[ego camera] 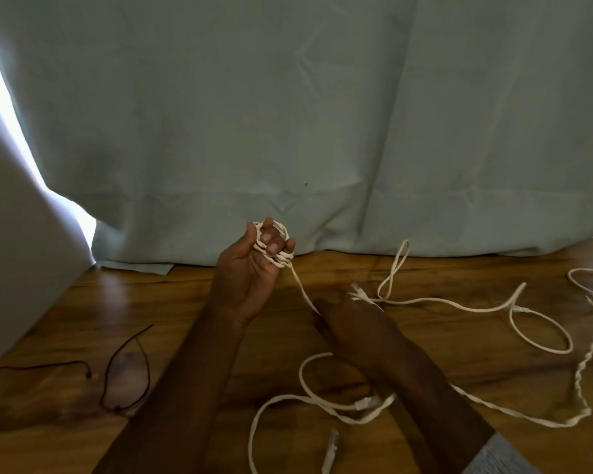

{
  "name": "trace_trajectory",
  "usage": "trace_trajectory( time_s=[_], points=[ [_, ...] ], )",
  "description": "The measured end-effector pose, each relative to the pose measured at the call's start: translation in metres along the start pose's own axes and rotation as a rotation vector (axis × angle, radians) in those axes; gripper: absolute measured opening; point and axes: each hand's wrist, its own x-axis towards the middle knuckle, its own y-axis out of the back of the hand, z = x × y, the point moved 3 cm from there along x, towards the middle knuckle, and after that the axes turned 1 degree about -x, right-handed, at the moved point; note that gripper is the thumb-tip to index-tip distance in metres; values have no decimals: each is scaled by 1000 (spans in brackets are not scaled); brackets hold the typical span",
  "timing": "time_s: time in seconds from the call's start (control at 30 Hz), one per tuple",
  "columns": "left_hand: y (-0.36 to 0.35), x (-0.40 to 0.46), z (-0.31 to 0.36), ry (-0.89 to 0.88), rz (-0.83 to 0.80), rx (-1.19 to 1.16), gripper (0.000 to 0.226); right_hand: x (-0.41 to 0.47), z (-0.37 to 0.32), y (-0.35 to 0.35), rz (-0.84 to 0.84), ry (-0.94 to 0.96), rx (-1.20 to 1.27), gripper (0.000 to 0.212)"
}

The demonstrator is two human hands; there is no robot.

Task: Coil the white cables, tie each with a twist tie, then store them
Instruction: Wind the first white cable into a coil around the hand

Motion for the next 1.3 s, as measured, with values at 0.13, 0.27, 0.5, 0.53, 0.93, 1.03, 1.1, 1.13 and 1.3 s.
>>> trace_trajectory(
  time_s=[0.13,0.27,0.5,0.53,0.93,1.03,1.1,1.13,1.3],
  points=[
    [3,3,0,-100,69,164,21,-1,-8,3,71,62,29,32],
    [4,3,-3,-218,181,355,19,-3,-11,9,40,145,8,26],
    [1,3,-18,-344,298,657,16,-5,-21,10,91,258,-13,32],
    [0,3,-23,-356,254,764,13,-5,-21,10,109,278,-11,32],
    [24,-19,-60,302,12,1001,37,-11,22,31,462,262,544,13],
    [13,-22,-63,265,-123,894,28,-12,26,31,542,212,618,11],
    [5,-26,-64,284,-200,742,29,-12,28,31,593,177,641,13],
    [2,-27,-65,309,-222,678,33,-12,29,31,620,161,643,15],
    [2,-28,-62,279,-274,749,36,-7,31,31,666,132,647,26]
  ],
)
